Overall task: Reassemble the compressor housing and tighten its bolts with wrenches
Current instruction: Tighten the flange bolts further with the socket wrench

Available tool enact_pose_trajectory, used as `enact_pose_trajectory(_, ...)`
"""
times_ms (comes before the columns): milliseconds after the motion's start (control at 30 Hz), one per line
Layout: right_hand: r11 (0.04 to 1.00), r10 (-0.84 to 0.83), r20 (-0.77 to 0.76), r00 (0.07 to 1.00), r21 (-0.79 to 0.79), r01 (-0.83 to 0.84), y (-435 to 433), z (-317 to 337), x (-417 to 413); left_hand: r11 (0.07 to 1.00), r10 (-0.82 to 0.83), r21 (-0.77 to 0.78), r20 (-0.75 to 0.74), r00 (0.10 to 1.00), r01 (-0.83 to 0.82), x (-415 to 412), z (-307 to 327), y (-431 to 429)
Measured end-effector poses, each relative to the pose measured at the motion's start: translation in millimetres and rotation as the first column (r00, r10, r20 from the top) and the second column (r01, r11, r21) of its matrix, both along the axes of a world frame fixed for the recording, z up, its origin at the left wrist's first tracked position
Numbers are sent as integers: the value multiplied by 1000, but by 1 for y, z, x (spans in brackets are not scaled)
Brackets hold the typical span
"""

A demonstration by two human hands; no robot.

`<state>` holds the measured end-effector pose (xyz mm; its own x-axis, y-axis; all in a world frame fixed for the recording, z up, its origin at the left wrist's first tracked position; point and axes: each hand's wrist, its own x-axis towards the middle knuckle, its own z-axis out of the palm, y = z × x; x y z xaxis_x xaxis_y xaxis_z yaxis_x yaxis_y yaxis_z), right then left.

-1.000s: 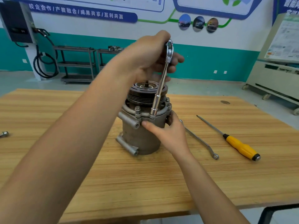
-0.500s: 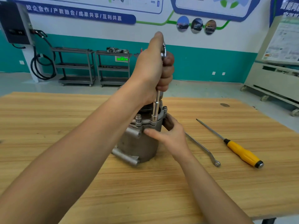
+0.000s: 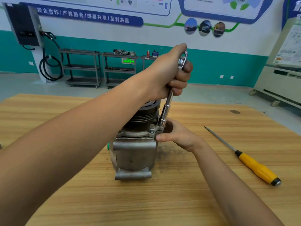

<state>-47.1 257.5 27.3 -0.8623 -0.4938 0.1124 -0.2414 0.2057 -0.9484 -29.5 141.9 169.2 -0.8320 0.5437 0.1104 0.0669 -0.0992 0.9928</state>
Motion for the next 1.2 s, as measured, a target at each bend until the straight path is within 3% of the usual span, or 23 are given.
enact_pose_trajectory(100,991,-26,-53,998,127,33,7,11,10,949,245,-154,-201,949,-277,4,7,-3)
enact_pose_trajectory(167,991,-131,-146,981,-2,132,10,23,21,895,372,-119,-334,866,-431,9,11,-6)
enact_pose_trajectory(233,945,-276,-252,927,-246,214,8,38,29,861,452,-67,-355,818,-504,15,13,-4)
enact_pose_trajectory(300,914,-365,-346,864,-309,262,1,58,35,820,522,-40,-356,775,-570,19,11,5)
enact_pose_trajectory(400,909,-379,-537,754,-62,413,-13,74,45,786,590,46,-355,725,-617,23,7,17)
enact_pose_trajectory(467,840,-436,-534,724,46,540,-15,66,54,778,606,61,-334,722,-625,21,8,19)
enact_pose_trajectory(600,824,-482,-245,841,201,530,-34,23,81,830,539,19,-283,794,-557,17,11,16)
enact_pose_trajectory(700,873,-453,-168,876,115,474,-51,-2,81,875,466,-20,-241,852,-484,14,10,11)
enact_pose_trajectory(800,883,-465,-131,876,5,469,-51,-7,75,928,364,-13,-186,913,-373,11,11,5)
enact_pose_trajectory(1000,879,-476,-158,865,-36,476,-47,-11,72,992,114,-24,-179,977,-120,1,10,-2)
enact_pose_trajectory(1100,887,-458,-169,873,-31,460,-45,-12,71,993,-103,-65,-132,986,95,-6,12,-8)
enact_pose_trajectory(1200,900,-428,-178,886,6,436,-38,-9,72,976,-178,-151,-131,975,157,-5,16,-8)
